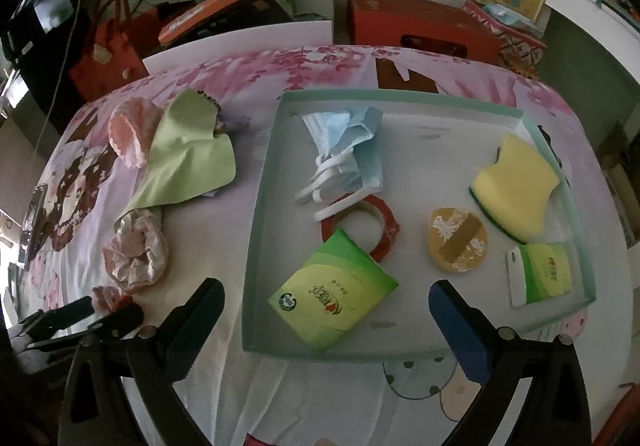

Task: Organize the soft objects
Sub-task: 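Grasp the pink-red hair tie with the left tool while the right grasps the crumpled pink floral cloth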

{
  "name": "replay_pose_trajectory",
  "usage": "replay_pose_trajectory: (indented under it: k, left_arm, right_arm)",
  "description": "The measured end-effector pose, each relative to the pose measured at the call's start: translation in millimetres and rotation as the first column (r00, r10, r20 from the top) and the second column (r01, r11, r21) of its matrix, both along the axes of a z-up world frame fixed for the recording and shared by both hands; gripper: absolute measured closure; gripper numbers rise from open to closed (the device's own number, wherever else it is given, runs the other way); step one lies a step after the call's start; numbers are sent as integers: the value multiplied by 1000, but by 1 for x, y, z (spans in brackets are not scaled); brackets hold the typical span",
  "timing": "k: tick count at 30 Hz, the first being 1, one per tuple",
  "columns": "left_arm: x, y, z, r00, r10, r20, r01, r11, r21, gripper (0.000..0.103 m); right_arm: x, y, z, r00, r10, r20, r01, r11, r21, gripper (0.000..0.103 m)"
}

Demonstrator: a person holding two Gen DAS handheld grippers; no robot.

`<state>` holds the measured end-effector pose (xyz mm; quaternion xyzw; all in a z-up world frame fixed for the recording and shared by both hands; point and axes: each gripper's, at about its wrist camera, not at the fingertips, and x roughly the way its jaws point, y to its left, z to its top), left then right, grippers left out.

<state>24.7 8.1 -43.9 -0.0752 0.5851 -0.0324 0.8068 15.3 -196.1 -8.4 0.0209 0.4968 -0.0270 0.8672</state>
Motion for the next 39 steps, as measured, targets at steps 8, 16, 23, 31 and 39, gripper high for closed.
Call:
replay_pose_trajectory:
  k: [8,16,23,31,39]
  left_arm:
    - [2,-6,-2,1000,-8,8,8,1000,-14,42]
    - [-3,7,14,998,3,60,0,999,-49,43]
    - [-1,32,31,990,86,112,-81,996,-48,43]
    - [-2,68,29,967,220,128,-212,975,-70,43]
    - [-3,77,25,958,265,114,-256,963,-81,43]
  right_arm:
    - [3,2,-3,1000,9,-1,-9,1000,4,0]
    - [5,7,0,999,23,29,-24,1000,17,0]
    - [7,25,5,993,82,81,-86,996,39,0]
    - [7,62,1,975,199,103,-204,978,46,0]
    - [6,98,-7,947,301,110,-305,952,21,0]
